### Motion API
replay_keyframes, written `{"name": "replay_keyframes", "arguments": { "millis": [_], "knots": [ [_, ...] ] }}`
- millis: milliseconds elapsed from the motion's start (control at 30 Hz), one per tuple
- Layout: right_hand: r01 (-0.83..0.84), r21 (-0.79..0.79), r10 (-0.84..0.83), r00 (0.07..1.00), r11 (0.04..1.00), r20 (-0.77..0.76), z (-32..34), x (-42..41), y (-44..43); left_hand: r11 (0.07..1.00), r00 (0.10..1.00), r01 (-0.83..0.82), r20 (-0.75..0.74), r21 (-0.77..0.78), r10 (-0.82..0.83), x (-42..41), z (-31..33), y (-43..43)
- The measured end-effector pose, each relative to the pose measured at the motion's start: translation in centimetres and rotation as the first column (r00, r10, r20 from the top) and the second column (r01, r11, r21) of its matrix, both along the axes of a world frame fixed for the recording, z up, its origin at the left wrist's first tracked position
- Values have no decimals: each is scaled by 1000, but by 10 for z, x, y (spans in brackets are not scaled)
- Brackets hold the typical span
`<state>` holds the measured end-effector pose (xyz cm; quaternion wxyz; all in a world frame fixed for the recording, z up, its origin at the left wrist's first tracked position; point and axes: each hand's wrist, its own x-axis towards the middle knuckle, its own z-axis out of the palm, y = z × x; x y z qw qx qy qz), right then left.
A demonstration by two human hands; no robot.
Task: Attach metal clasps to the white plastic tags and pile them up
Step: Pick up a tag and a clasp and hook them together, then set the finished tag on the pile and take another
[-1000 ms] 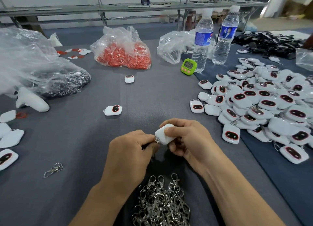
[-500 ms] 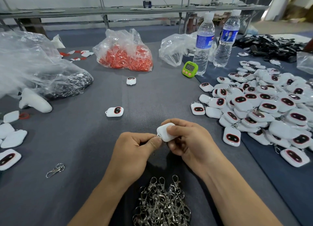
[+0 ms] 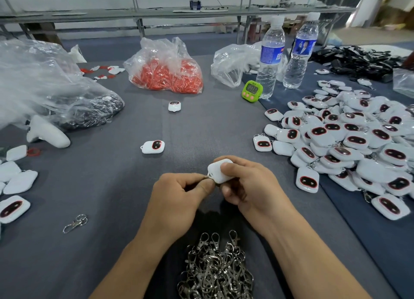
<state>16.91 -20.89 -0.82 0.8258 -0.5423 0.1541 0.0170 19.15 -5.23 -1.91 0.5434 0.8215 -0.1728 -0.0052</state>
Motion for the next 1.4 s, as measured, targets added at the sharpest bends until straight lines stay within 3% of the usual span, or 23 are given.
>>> {"name": "replay_keyframes", "arguments": {
  "millis": [133, 200, 267, 333, 400, 433, 533, 600, 667, 733, 833, 900, 933, 1000, 1067, 1200, 1267, 1333, 1400],
  "knots": [
    [9, 71, -11, 1000, 997, 25, -1, 0, 3, 994, 999, -4, -47, -107, -1, -2, 3, -2],
    [28, 40, -30, 998, 999, 56, -1, -1, 5, 999, 998, -41, 44, -14, 41, -3, 0, -1],
    [71, -125, -58, 993, 990, 103, -2, -3, 9, 964, 968, -126, 242, 233, 68, -3, -4, 1],
    [155, -392, -88, 979, 907, 184, -5, -7, 18, 857, 900, -219, 435, 466, -6, -6, -2, 3],
    [238, -605, -90, 960, 760, 266, -7, -10, 28, 784, 859, -264, 506, 562, -74, -7, 1, 5],
    [251, -626, -93, 957, 738, 274, -8, -9, 30, 778, 853, -276, 517, 564, -71, -8, 0, 5],
    [193, -348, -142, 975, 917, 169, -5, -4, 24, 862, 887, -250, 462, 441, 21, -7, -5, 4],
    [123, -134, -113, 990, 983, 84, -1, -1, 13, 960, 959, -130, 278, 250, 58, -2, -4, 1],
    [74, -6, -74, 996, 997, 40, 0, 0, 5, 1000, 998, -20, 63, 21, 18, 1, -1, -1],
    [58, 52, -59, 998, 997, 16, -1, 0, 3, 993, 998, 24, -59, -120, -31, 1, 3, -4],
    [60, 114, -63, 998, 992, 14, -1, -1, 5, 990, 999, 15, -49, -142, -22, 0, 5, -2],
    [66, 80, -69, 997, 995, 32, -2, -1, 8, 999, 996, -30, 83, 13, 29, -2, 4, -1],
    [76, 4, -76, 996, 997, 51, -2, -2, 10, 983, 980, -83, 192, 164, 51, -3, 2, 0],
    [121, -261, -92, 989, 958, 118, -5, -5, 19, 836, 913, -238, 408, 495, 18, -6, 3, 0],
    [170, -434, -99, 979, 885, 181, -7, -7, 27, 712, 869, -306, 491, 632, -64, -11, 7, -1],
    [168, -304, -127, 981, 938, 149, -4, -5, 25, 806, 858, -346, 510, 481, 64, -14, 3, -2],
    [170, -222, -142, 981, 960, 135, -1, -2, 19, 882, 917, -289, 373, 373, 143, -11, 2, -5],
    [175, -173, -152, 979, 969, 137, 0, -2, 15, 966, 969, -200, 182, 162, 169, -8, 6, -5],
    [159, -151, -140, 982, 976, 127, 1, -2, 11, 977, 971, -212, 108, -38, 215, -5, 7, -4]
  ]
}}
